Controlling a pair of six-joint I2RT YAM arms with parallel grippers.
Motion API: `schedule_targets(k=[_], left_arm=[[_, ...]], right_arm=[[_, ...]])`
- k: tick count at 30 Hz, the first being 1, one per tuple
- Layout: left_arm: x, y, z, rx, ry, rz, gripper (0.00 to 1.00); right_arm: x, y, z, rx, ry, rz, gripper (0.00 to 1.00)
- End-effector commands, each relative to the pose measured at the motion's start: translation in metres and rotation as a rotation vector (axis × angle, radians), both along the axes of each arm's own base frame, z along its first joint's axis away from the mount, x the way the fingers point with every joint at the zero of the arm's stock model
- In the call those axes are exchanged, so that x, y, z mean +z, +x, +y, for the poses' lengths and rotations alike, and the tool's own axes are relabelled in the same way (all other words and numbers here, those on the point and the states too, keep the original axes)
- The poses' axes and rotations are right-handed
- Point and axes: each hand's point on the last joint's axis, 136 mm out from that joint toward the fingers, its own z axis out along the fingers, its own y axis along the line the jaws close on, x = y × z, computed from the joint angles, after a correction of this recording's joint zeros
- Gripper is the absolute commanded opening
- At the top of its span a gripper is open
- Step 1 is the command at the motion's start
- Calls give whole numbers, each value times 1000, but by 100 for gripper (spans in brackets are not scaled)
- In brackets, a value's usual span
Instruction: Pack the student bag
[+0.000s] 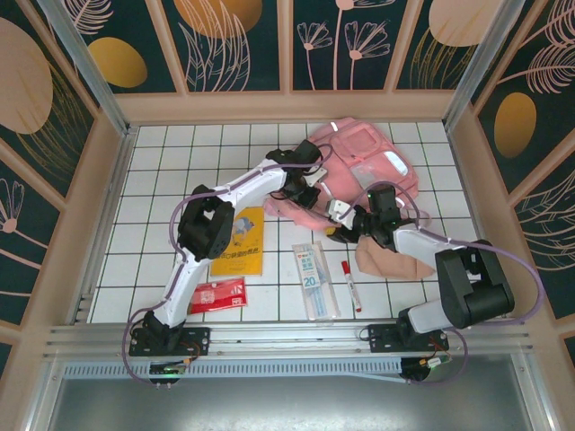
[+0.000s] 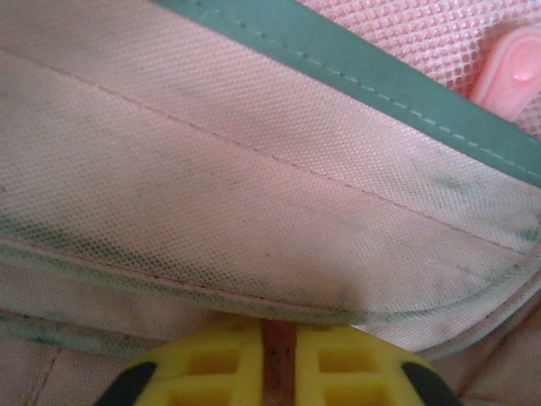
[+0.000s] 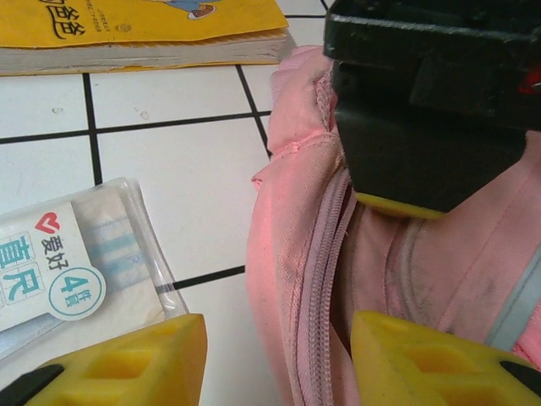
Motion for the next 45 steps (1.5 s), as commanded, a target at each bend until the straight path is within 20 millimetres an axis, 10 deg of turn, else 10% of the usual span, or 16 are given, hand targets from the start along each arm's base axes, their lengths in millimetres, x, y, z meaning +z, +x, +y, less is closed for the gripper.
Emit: schedule_targets(k=[1,11,20,23,27,29,35,45], left_arm=[[0,-5,3,-6,15,17,0],[98,10,-8,96,-284,-74,0],[116,22,47,236,-471,-238,0],[108,13,46,212,-494,-213,4],[99,3,33,224,-500,-90,32],[91,1,31,265,-458,-65,36],[58,-14,17,358,-275,35,39],[21,-12,30,457,-58,44,44]], right_arm=[[0,6,5,-6,-4,-16,50],[-8,29,20,-72,-28,-80,49],[-27,34,6,-108,-102,-86,0],[-26,26,9,-60,-97,-73,0],[-13,14,20,22,-33,-54,3],[0,17,24,6,19,-38,26],[31,27,16,-74,103,-89,42],[18,31,-2,-115,20,-105,46]])
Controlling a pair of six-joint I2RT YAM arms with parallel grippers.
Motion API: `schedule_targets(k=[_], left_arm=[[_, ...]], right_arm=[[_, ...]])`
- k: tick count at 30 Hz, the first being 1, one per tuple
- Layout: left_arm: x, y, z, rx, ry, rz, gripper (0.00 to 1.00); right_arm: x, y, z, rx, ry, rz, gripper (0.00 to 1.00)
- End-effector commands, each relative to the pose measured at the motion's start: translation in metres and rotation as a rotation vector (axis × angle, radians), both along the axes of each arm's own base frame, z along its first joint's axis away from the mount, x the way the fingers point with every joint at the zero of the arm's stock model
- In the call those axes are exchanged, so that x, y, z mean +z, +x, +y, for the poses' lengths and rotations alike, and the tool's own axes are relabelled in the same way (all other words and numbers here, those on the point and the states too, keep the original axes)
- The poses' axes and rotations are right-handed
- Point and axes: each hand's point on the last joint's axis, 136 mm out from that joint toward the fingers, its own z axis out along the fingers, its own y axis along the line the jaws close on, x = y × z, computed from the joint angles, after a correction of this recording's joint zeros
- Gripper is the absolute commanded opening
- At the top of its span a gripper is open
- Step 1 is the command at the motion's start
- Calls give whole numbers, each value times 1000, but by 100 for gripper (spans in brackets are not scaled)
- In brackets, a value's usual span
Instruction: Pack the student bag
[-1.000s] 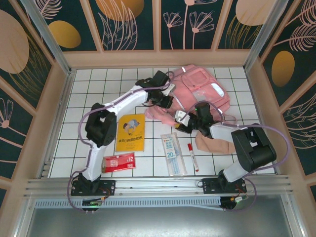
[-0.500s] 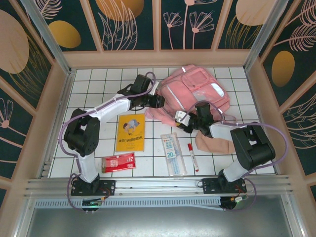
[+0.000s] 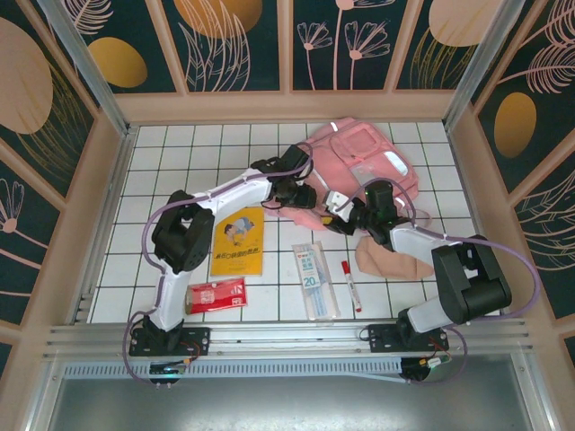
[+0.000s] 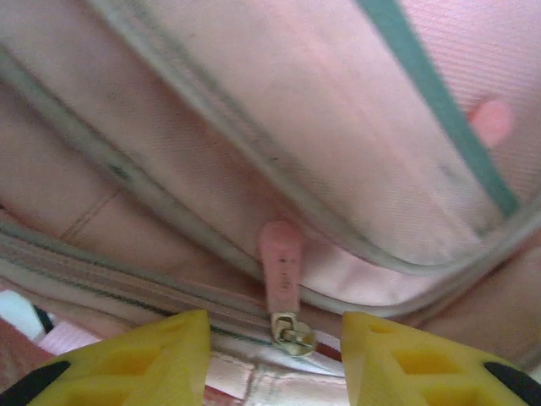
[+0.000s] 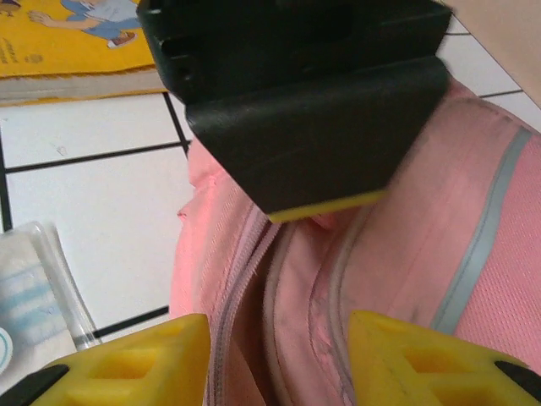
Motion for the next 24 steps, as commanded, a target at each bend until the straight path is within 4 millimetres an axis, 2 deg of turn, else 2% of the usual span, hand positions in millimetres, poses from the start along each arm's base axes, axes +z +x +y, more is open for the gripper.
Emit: schedule_targets(k=[1,7,12,14,17,21,24], left_arm=[[-8,4,12,50,93,26,44],[-41,12,17,90,188,57,43],[-67,5,25,123,233,112,37],[-70,3,29,137,243,114,30],[-62,7,21,129,188,83,11],[-37,5,-9,1,27,43,3],[-18,5,-18,-58,-37,15,0]], right_arm=[[4,1,-3,-3,-5,-20,46],[-8,-3,4,30,-8,19,47],[-28,-7,4,47,-55,63,53],[-34,-6,5,49,-75,71,54],[-43,-5,3,39,-113,65,54],[-53,-7,0,37,-157,70,50],[-56,-4,-3,23,-178,58,43]])
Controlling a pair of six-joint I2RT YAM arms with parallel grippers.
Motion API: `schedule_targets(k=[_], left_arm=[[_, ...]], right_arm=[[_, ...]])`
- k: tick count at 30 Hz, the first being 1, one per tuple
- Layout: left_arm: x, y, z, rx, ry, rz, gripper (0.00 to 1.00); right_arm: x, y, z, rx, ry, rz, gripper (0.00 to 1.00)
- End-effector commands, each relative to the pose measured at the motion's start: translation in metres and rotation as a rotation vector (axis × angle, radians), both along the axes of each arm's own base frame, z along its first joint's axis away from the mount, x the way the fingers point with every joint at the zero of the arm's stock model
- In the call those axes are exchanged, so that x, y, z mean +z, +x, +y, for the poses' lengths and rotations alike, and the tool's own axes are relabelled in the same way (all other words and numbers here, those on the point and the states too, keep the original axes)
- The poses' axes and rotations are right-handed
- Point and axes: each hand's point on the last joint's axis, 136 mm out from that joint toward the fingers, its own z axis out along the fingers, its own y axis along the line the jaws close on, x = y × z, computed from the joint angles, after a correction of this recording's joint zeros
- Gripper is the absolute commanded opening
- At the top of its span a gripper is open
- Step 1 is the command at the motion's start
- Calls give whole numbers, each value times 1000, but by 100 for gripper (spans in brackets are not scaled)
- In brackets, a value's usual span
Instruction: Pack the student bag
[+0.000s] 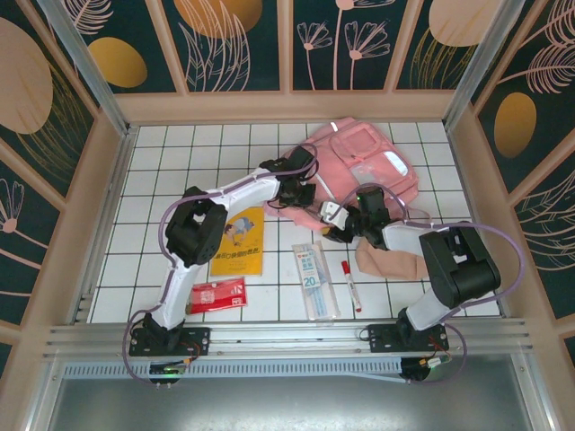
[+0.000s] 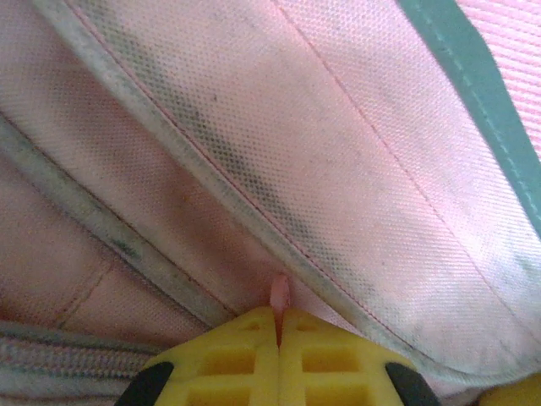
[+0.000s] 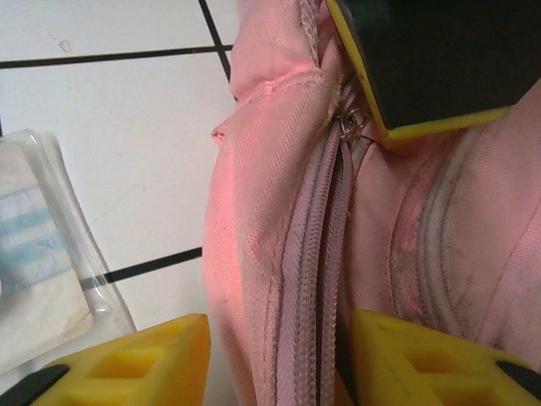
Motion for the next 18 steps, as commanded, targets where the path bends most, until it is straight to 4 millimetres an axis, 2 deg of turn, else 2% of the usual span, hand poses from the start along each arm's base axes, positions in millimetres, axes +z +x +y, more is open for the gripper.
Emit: schedule_targets(k=[1,3,7,15,18], left_arm=[[13,-9,-8,-89,-62,1,0],[26,-5,-5,-78,-85,-29,0],[51,3,5,-51,-185,-73,0],[98,2,22,-97,-347,-230,0],[112,6,39,-71,-364,-317,0]], right_arm=[[-7,5,-3,-12,-51,-13,37],[-8,5,-4,-13,-57,-14,27],[-5,4,-3,-7,-42,-15,13],[-5,7,-8,-32,-36,-12,2],[-1,11,-15,-56,-34,-24,1]])
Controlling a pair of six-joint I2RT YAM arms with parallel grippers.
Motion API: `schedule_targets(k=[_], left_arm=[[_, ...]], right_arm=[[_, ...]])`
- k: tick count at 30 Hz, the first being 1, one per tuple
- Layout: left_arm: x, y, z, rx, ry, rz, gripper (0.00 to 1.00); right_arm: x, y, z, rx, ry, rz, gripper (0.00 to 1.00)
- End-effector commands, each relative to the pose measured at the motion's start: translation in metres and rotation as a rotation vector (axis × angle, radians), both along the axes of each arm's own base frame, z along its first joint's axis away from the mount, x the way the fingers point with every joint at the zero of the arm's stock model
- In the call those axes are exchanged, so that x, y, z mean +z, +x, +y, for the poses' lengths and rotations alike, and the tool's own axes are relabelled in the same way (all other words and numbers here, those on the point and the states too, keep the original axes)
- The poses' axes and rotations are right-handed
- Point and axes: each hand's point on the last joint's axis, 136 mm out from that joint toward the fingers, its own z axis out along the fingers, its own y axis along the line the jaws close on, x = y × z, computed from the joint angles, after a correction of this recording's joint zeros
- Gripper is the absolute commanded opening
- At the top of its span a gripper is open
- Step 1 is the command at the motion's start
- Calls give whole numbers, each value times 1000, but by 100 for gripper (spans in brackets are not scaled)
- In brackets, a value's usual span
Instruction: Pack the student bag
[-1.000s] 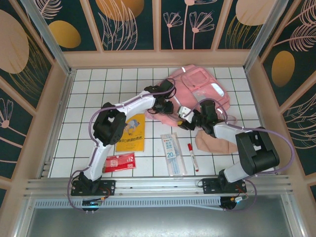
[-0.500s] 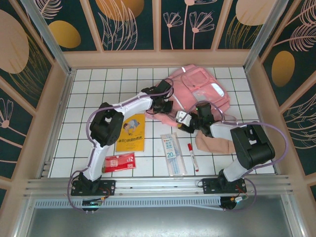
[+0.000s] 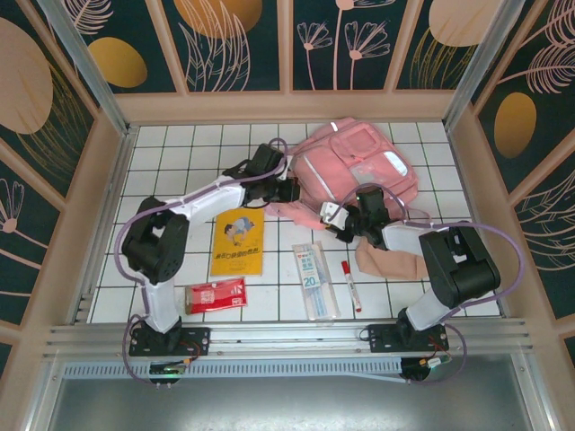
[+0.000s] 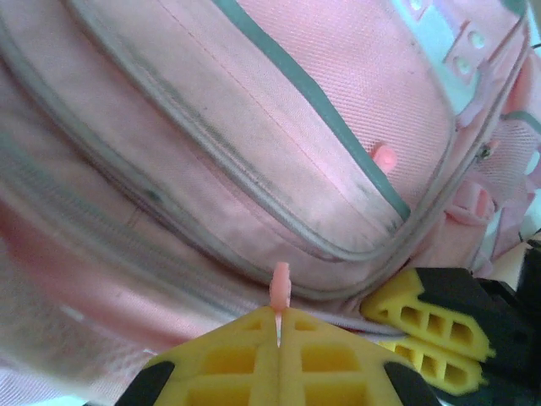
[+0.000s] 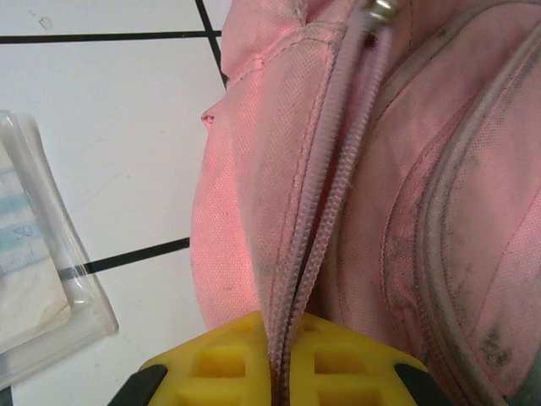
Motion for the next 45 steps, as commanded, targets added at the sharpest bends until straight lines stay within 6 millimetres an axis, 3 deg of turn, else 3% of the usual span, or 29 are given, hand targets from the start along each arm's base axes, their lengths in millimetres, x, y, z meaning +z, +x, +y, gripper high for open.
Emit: schedule_targets(k=[1,5,9,13,15,19,26,38,40,43,45], left_arm=[[44,21,12,24,-84,-193,0],[44,31,37,71,-50,-282,0],[41,20,22,-2,-125,-241,0],[44,0,-12,-122,-138,-188,26],[42,-9,-31,-189,-56,-231,37],[18,-8,-47,-249,99,-202,42],[-40,-2,-39,-329,352,-118,44],[-79,1,-41,-359,446,-21,41],[-81,0,-43,-367,442,-18,34],[-75,-1,-49,-390,409,-22,10],[-62,-1,-54,-395,376,-39,0]], right_arm=[[2,8,-12,-55,-2,1,1],[14,5,-13,-29,42,4,8],[29,-2,-2,18,104,11,16],[38,-1,-4,4,124,-14,18],[50,3,-5,-17,177,-33,30],[80,15,-20,-108,288,-110,42],[108,27,-43,-191,368,-171,45],[99,26,-40,-161,347,-134,45],[100,25,-39,-158,348,-135,44],[99,23,-37,-142,343,-125,43],[96,18,-32,-107,340,-99,43]])
